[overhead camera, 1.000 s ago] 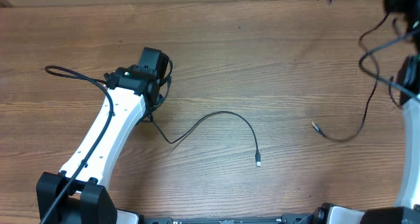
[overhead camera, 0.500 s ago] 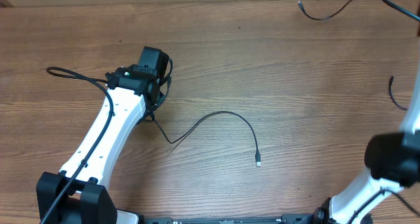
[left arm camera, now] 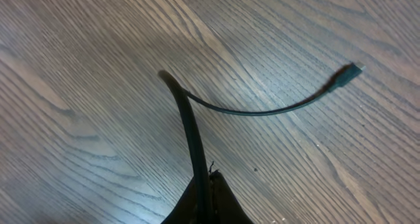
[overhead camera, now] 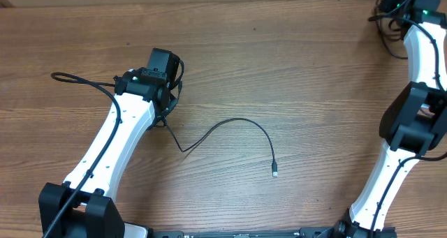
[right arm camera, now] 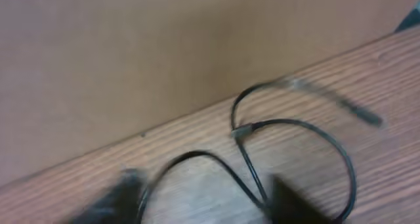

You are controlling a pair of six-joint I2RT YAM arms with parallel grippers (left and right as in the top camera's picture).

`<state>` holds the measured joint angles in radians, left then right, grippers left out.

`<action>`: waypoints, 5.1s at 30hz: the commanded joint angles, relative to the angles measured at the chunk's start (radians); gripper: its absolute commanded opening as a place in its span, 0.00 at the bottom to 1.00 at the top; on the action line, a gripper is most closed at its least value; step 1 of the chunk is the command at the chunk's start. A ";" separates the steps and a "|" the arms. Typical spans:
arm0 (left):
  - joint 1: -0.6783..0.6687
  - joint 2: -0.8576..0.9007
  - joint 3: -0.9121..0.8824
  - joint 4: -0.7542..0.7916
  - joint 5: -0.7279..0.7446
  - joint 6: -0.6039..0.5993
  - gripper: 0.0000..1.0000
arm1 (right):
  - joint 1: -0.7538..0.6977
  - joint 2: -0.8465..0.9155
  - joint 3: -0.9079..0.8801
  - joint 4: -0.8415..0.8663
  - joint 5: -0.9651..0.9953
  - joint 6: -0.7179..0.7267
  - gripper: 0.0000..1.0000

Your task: Untangle cables

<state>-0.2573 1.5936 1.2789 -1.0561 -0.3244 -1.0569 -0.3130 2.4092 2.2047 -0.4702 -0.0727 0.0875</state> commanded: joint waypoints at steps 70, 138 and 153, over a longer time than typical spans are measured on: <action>0.166 -0.265 0.757 -0.633 0.014 0.234 1.00 | 0.609 -0.634 -0.518 -0.798 -0.500 0.113 1.00; 0.204 -0.442 0.756 -0.633 0.007 0.324 1.00 | 0.230 -1.133 -0.970 -0.122 0.368 -0.015 0.04; 0.204 -0.442 0.756 -0.633 0.007 0.324 1.00 | 0.065 -1.065 -0.798 0.368 0.348 -0.244 0.04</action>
<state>-0.0628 1.1522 2.0308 -1.6905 -0.3035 -0.7490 -0.2420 1.3636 1.2953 -0.1673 0.2863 -0.0257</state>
